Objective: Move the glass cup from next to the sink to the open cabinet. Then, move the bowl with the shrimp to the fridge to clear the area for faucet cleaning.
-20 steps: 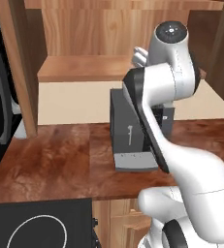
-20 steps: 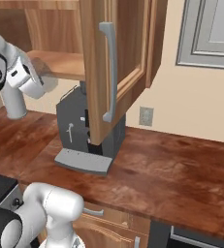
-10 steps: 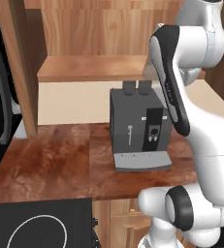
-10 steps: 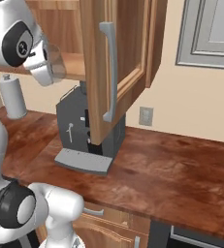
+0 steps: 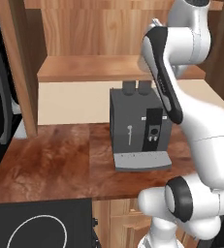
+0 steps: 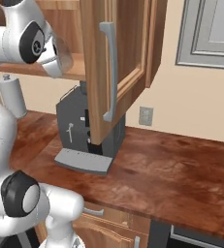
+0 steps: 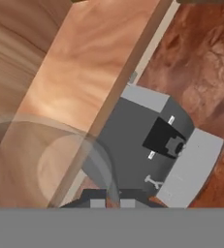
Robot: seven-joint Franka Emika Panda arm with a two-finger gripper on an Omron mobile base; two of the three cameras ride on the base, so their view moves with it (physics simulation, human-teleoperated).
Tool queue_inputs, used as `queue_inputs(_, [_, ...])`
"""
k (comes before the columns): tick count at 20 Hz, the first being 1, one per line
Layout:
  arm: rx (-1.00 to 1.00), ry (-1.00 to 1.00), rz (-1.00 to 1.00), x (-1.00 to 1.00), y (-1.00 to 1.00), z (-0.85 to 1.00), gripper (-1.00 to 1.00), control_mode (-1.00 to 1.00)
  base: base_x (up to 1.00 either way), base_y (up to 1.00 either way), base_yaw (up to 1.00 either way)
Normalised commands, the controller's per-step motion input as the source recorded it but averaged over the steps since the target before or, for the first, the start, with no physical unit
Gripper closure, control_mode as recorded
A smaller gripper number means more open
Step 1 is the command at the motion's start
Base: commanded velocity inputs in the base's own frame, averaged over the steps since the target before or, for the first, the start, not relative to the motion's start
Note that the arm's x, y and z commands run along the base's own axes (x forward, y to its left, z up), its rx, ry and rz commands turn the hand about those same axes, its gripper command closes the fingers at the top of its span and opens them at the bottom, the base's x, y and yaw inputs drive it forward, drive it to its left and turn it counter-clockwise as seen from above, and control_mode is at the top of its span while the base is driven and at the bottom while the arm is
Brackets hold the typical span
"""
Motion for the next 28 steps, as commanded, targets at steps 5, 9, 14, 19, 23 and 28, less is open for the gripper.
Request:
queue_inputs(5, [0.00, -0.03, -0.07, 0.75, -0.17, -0.04, 1.00, -1.00, 0.00, 0.00, 0.00])
queue_inputs(9, [0.00, 0.00, -0.17, 0.63, -0.35, 0.00, 1.00, -1.00, 0.00, 0.00, 0.00])
queue_inputs(14, [0.00, 0.00, -0.17, 0.58, -0.35, 0.00, 1.00, -1.00, 0.00, 0.00, 0.00])
queue_inputs(19, [0.00, 0.06, -0.16, 0.39, -0.38, -0.25, 1.00, -1.00, 0.00, 0.00, 0.00])
queue_inputs(23, [0.00, 0.08, -0.13, 0.37, -0.29, -0.43, 1.00, -1.00, 0.00, 0.00, 0.00])
queue_inputs(28, [0.00, 0.05, -0.06, 0.38, -0.14, -0.31, 1.00, -1.00, 0.00, 0.00, 0.00])
